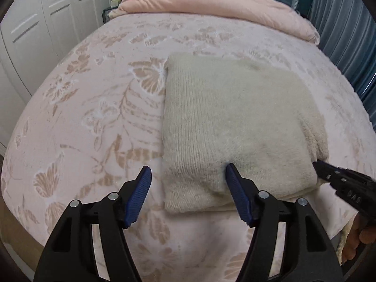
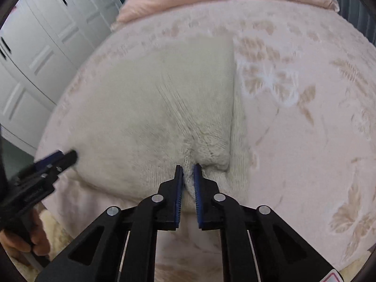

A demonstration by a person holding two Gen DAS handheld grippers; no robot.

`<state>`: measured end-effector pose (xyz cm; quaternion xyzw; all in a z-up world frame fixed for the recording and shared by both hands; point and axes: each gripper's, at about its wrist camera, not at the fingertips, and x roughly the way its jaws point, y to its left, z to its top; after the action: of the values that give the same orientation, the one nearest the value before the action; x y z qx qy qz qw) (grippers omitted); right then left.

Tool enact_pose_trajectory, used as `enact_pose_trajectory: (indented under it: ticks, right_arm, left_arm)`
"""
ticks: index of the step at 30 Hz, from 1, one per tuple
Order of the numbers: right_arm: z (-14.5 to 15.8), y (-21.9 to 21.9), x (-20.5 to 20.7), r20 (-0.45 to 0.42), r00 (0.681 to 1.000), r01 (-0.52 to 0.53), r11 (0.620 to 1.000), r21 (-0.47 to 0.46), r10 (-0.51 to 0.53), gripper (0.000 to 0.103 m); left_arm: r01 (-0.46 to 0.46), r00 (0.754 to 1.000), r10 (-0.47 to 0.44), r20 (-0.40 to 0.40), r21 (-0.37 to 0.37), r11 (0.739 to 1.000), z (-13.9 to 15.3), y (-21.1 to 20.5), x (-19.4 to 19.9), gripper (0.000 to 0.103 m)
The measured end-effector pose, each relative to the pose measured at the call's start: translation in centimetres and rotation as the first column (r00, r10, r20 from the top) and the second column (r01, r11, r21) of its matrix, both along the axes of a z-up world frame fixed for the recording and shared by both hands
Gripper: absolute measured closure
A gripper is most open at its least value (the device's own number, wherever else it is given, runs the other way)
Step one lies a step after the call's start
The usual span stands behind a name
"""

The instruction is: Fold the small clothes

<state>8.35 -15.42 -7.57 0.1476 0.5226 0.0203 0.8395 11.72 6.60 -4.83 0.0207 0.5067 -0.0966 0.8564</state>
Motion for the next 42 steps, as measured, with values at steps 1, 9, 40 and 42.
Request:
enact_pose_trajectory:
  ticks: [1,9,40,42]
  right_arm:
    - [1.2,0.2,-0.5,0.030,1.000,0.009,1.000,-0.002,-0.009,0.099]
    - [0.8,0.3,-1.0,0.003,1.000,0.020,0.997,-0.070,-0.020,0.100]
    - [7.7,2.6,-13.9,0.215,0.969,0.162,0.967,-0.197,-0.119,0.033]
    - [7.5,2.6,-14.3,0.208,0.971,0.161,0.965,-0.207,-0.117,0.033]
  left_arm:
    - [-0.011,0.999,0.011,-0.035,0.001,1.000,-0.8,0.0,0.1,0.039]
    - [-0.042,0.998,0.043,-0.041,0.004,0.999,-0.4,-0.2,-0.9,0.040]
    - [-0.080,0.984,0.059,0.167,0.118,0.990,4.9,-4.6,-12.2,0.012]
    - [-0.079,0.982,0.056,0.182,0.125,0.989,4.7,-4.7,-12.7,0.012]
